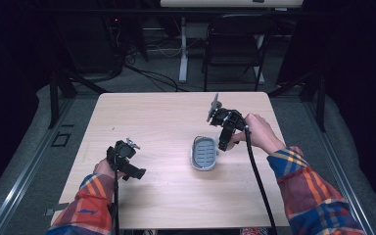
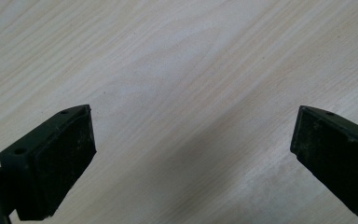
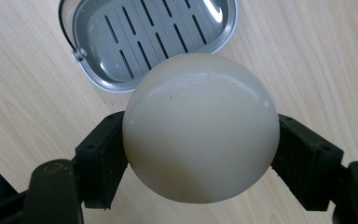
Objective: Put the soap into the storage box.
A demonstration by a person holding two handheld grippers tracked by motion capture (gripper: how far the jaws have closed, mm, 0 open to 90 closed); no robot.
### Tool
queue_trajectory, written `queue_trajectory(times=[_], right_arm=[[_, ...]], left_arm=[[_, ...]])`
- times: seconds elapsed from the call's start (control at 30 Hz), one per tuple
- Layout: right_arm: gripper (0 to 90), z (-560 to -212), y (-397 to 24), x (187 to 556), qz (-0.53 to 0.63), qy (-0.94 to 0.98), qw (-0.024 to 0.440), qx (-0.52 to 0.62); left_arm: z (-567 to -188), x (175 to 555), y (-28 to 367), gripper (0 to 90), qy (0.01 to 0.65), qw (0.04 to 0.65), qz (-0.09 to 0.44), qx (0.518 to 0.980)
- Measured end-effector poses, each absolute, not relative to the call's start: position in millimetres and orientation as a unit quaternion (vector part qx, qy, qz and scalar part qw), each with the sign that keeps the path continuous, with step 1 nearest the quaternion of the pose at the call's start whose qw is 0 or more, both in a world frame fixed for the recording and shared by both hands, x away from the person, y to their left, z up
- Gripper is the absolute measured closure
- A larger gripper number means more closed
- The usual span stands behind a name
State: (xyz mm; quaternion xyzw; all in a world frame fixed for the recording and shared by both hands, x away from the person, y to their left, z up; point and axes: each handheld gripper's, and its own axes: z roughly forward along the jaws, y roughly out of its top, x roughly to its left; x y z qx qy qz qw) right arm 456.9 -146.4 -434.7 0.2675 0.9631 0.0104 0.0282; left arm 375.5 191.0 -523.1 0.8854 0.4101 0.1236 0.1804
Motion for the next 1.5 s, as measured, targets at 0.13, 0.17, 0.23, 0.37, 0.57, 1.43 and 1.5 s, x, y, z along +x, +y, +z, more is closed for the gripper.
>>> queue_trajectory(times=[0.13, 0.17, 0.23, 0.37, 0.57, 1.43, 1.5], right_arm=[[24.1, -434.2, -138.9, 458.2, 0.012, 0.964, 0.028, 0.264], [24.1, -434.4, -137.7, 458.1, 0.013, 0.964, 0.029, 0.263], [24.1, -434.3, -134.9, 458.4, 0.010, 0.965, 0.029, 0.259], [24.1, -436.3, -128.3, 459.7, 0.006, 0.967, 0.027, 0.253], [24.1, -440.8, -118.0, 462.7, 0.006, 0.969, 0.022, 0.246], [24.1, -479.2, -85.1, 467.4, -0.007, 0.974, 0.007, 0.225], [24.1, -481.6, -83.9, 467.4, -0.009, 0.975, 0.010, 0.224]], left_arm=[[-522.9, 375.5, 191.0, 0.0, 0.410, 0.181, 0.124, 0.885], [-522.8, 375.4, 191.0, 0.0, 0.410, 0.181, 0.124, 0.886], [-522.8, 375.3, 190.9, 0.0, 0.409, 0.181, 0.124, 0.886], [-522.7, 375.8, 191.1, 0.0, 0.410, 0.180, 0.121, 0.886], [-523.2, 375.8, 191.7, 0.0, 0.411, 0.181, 0.123, 0.885], [-522.9, 375.9, 192.0, 0.0, 0.410, 0.180, 0.123, 0.886], [-522.9, 375.8, 192.0, 0.0, 0.410, 0.180, 0.123, 0.886]])
